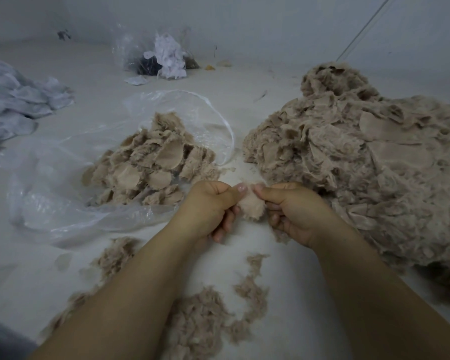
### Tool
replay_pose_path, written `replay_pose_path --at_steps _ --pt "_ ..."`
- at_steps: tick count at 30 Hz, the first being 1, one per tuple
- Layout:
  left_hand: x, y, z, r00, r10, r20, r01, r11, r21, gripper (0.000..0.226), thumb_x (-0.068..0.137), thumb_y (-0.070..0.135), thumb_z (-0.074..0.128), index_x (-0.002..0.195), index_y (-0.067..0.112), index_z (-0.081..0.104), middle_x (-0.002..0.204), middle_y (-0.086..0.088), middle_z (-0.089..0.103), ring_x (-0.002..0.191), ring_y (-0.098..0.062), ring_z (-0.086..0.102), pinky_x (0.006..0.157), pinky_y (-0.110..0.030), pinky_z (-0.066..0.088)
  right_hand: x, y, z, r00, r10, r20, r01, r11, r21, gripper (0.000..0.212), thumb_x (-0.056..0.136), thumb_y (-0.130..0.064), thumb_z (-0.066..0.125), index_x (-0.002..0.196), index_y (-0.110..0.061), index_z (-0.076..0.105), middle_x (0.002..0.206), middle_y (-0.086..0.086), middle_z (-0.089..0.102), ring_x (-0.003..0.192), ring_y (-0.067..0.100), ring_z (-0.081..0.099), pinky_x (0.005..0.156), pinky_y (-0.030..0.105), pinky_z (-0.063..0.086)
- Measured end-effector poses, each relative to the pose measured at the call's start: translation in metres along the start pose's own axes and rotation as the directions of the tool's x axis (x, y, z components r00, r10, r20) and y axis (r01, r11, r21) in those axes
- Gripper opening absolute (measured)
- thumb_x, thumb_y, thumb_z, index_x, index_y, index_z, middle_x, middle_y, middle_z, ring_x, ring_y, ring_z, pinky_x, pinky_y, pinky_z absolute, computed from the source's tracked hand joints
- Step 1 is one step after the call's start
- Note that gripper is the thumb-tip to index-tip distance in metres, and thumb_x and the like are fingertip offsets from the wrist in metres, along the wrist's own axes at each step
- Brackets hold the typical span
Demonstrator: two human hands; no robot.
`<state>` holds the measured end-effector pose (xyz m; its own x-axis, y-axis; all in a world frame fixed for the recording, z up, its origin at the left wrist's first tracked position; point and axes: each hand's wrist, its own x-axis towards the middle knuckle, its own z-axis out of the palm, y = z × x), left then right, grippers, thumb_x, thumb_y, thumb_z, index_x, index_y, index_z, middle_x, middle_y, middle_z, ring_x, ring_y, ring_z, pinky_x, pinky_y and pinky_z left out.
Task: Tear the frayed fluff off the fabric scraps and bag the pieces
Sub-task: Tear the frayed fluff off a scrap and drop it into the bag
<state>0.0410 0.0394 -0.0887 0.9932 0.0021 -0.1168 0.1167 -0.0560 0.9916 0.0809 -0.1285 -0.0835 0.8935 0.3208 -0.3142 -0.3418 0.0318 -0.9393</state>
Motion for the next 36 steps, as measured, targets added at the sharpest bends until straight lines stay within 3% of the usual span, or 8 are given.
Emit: replay_pose_path --at_steps 6,10,14,20,24,28,33,36 --pt "-0.002 0.002 -0.009 1.0 -0.007 0.026 0.011 0.984 -0.176 0.042 0.074 0.045 0.07 0.05 0.014 0.056 0.037 -0.01 0.044 0.021 -0.017 0.029 0.032 -0.01 0.02 0.001 -0.001 -0.002 1.0 0.026 -0.012 -0.025 0.997 0.072 0.023 0.094 -0.018 0.063 0.073 -0.013 0.056 0.043 -0.008 0.031 0.038 0.004 0.027 0.038 0.015 0.032" --pt "-0.005 0.003 -0.005 0.992 -0.046 0.114 0.034 0.994 0.1 0.065 0.055 0.061 0.079 0.065 0.0 0.062 0.05 -0.019 0.057 0.029 -0.021 0.044 0.034 -0.016 0.029 0.001 0.0 -0.001 0.999 0.027 -0.036 -0.025 0.999 0.042 0.028 0.092 -0.02 0.066 0.065 -0.015 0.062 0.044 -0.007 0.036 0.038 0.003 0.035 0.038 0.016 0.035" --pt "-0.005 0.002 -0.001 0.986 -0.026 0.165 -0.01 0.977 0.214 0.033 0.086 0.03 0.075 0.065 0.006 0.068 0.046 -0.009 0.058 0.029 -0.015 0.045 0.034 -0.017 0.03 0.001 0.0 -0.001 0.999 0.024 -0.041 -0.023 0.999 0.043 0.025 0.091 -0.02 0.067 0.068 -0.012 0.063 0.043 -0.006 0.041 0.038 0.005 0.04 0.037 0.017 0.036" --pt "-0.01 0.005 -0.019 0.869 -0.117 0.481 0.041 0.985 0.166 0.019 0.085 0.012 0.073 0.071 -0.001 0.071 0.047 -0.012 0.057 0.028 -0.012 0.046 0.032 -0.015 0.032 0.003 0.001 -0.001 0.998 0.01 -0.066 -0.009 1.0 0.026 0.027 0.095 -0.018 0.062 0.08 0.005 0.064 0.045 -0.004 0.046 0.038 0.005 0.041 0.037 0.016 0.037" --pt "-0.006 0.004 -0.006 0.979 -0.087 0.184 0.069 0.993 0.101 0.04 0.08 0.042 0.075 0.067 0.006 0.064 0.05 -0.013 0.056 0.029 -0.018 0.045 0.032 -0.016 0.029 0.0 0.0 -0.001 1.0 0.004 0.001 -0.004 0.999 -0.033 0.027 0.08 -0.024 0.075 0.083 0.003 0.071 0.073 0.013 0.066 0.058 0.023 0.054 0.052 0.024 0.046" --pt "-0.003 0.003 0.005 1.0 0.003 0.006 -0.004 0.995 0.097 0.058 0.076 0.056 0.069 0.081 0.0 0.056 0.056 -0.013 0.058 0.029 -0.021 0.046 0.031 -0.017 0.028 -0.003 0.001 0.0 0.997 -0.022 0.069 0.034 0.984 -0.175 0.078 0.046 -0.045 0.084 0.096 0.013 0.067 0.083 0.022 0.063 0.071 0.028 0.05 0.06 0.028 0.044" --pt "0.001 -0.001 0.004 0.987 0.045 -0.153 -0.032 0.996 0.087 0.046 0.102 0.028 0.052 0.06 0.009 0.053 0.042 -0.008 0.051 0.022 -0.018 0.039 0.032 -0.011 0.024 0.0 0.002 0.0 1.0 -0.007 0.013 0.009 0.992 -0.127 0.025 0.082 -0.024 0.075 0.087 0.0 0.074 0.071 0.008 0.068 0.056 0.012 0.054 0.046 0.017 0.043" --pt "0.003 -0.001 -0.003 0.977 0.038 -0.21 -0.03 0.999 0.042 0.046 0.102 0.029 0.052 0.06 0.01 0.053 0.041 -0.008 0.049 0.022 -0.018 0.037 0.031 -0.011 0.023 0.001 0.002 -0.002 0.999 0.015 -0.031 -0.016 0.999 -0.034 0.024 0.087 -0.021 0.072 0.095 0.001 0.073 0.075 0.01 0.068 0.057 0.012 0.058 0.052 0.021 0.045"
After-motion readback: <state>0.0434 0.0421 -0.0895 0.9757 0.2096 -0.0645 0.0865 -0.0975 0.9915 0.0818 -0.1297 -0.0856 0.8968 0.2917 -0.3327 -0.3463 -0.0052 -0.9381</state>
